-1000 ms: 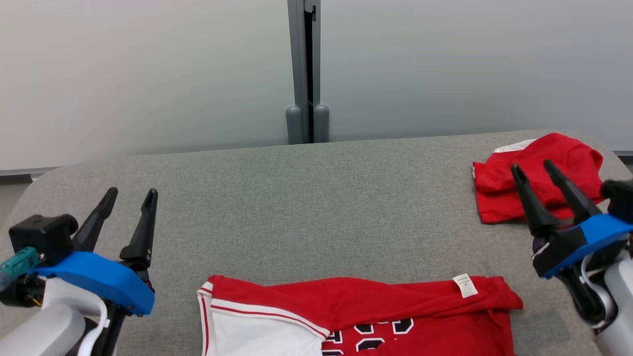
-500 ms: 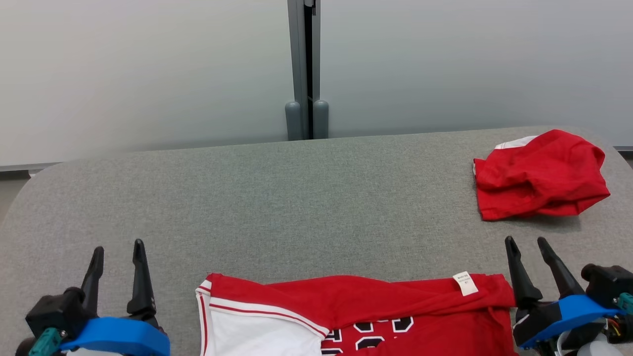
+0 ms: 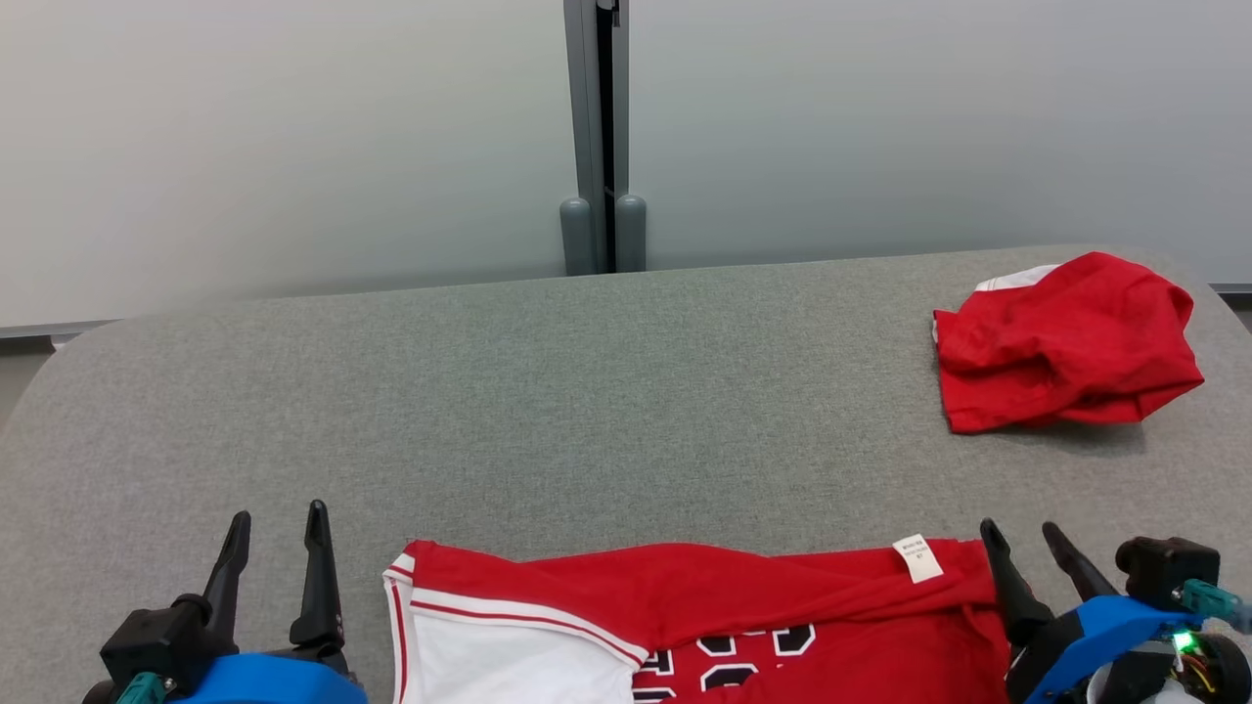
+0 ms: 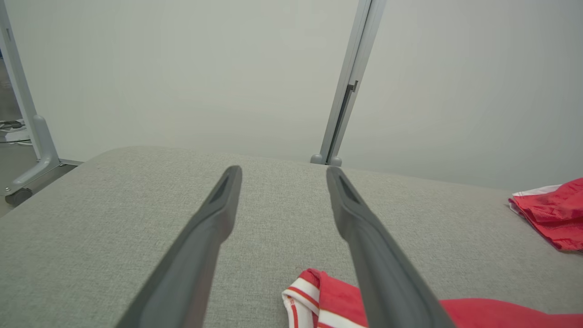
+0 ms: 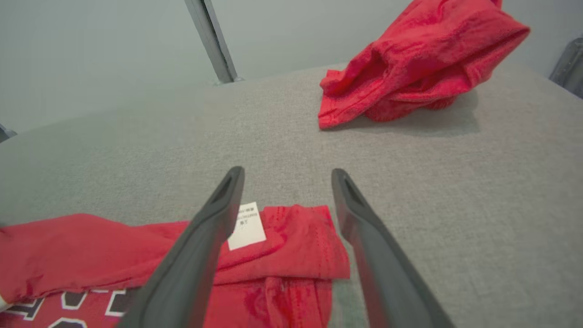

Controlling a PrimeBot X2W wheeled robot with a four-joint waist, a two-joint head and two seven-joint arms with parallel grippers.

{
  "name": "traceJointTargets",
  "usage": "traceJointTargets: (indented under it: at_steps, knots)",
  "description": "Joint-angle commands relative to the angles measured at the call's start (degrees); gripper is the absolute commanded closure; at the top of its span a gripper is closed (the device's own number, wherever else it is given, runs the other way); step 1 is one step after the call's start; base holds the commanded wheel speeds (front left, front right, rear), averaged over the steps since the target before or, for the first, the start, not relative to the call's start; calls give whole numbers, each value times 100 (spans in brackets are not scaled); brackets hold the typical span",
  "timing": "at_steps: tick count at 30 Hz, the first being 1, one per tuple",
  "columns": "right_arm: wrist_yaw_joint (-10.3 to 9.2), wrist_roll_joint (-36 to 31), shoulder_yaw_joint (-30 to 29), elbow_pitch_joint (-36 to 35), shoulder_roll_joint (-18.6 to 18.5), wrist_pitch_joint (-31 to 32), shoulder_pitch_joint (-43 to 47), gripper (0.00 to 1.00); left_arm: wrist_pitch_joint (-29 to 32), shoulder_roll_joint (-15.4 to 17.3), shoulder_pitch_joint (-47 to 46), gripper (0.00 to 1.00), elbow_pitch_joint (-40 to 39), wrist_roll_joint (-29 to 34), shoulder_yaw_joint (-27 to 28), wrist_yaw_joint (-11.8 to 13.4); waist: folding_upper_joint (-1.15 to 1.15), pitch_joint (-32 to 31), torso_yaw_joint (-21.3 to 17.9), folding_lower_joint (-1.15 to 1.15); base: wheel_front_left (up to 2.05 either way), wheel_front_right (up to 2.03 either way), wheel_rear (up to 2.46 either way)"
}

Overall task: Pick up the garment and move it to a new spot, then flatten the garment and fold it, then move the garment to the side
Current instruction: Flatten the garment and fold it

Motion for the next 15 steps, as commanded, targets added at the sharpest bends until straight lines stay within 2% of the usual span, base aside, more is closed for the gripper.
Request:
traceJointTargets:
  at_steps: [1,7,15]
  knots:
    - [1,-85,-42,201,-27,315,-124,0,-25,-52,-92,0,73,65,85,-81,0,14,-19,0,0,0,0]
    - [1,-58,-210,784,39,1336,-378,0,-25,-196,-188,0,369,203,162,-337,0,66,8,0,0,0,0]
    - [1,-145,-257,1156,141,1851,-687,0,-26,-325,-289,0,571,324,243,-471,0,215,69,0,0,0,0]
